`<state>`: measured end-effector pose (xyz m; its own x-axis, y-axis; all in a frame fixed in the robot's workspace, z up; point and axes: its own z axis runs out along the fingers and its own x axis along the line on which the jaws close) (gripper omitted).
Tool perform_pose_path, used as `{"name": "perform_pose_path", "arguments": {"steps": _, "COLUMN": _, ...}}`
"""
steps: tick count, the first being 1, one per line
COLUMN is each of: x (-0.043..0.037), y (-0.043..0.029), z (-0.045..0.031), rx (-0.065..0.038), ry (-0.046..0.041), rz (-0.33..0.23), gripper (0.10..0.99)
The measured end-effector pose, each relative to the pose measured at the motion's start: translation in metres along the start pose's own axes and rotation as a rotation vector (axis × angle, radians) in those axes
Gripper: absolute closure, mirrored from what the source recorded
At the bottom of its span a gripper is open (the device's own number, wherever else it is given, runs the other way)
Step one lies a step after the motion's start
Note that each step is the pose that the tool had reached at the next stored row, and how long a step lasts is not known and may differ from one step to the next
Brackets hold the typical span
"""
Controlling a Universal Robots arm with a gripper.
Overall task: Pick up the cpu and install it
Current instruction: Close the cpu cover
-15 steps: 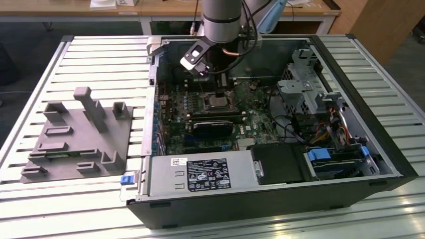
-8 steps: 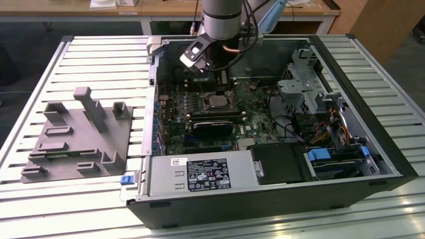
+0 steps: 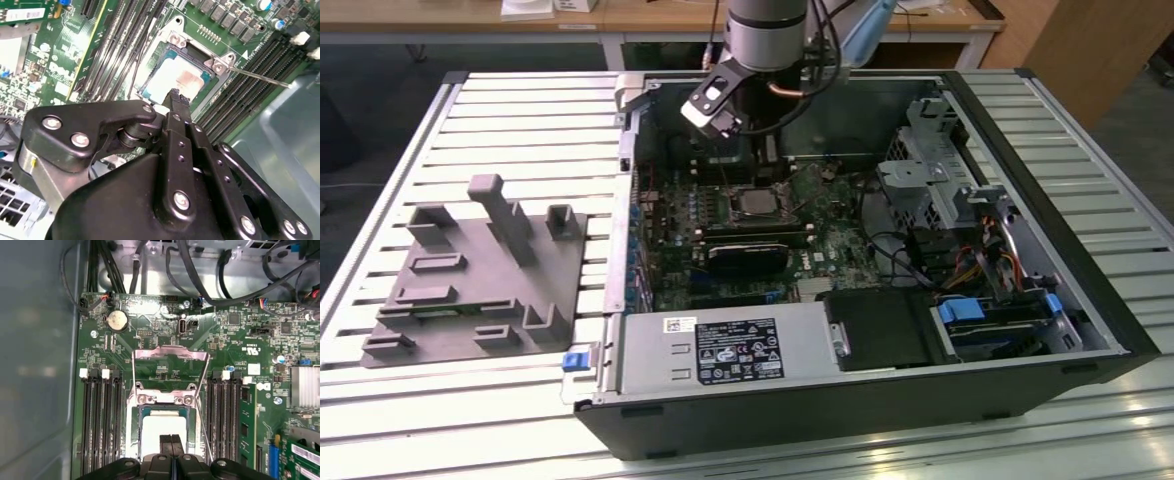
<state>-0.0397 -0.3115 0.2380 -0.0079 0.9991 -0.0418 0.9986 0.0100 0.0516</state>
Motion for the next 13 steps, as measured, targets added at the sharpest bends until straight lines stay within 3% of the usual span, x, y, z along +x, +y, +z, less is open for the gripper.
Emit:
{"name": "perform_pose_path", "arguments": {"steps": 5, "x": -0.0005, "y": 0.0006, "z": -0.0117, "rx": 0.0, "ry": 0.0, "rz": 0.0, "gripper": 0.98}}
{"name": "perform_pose_path", "arguments": {"steps": 13, "x": -0.0095, "y": 0.0005, "z": -0.0119, "rx": 0.0, "ry": -0.0001, "rz": 0.0, "gripper": 0.98}}
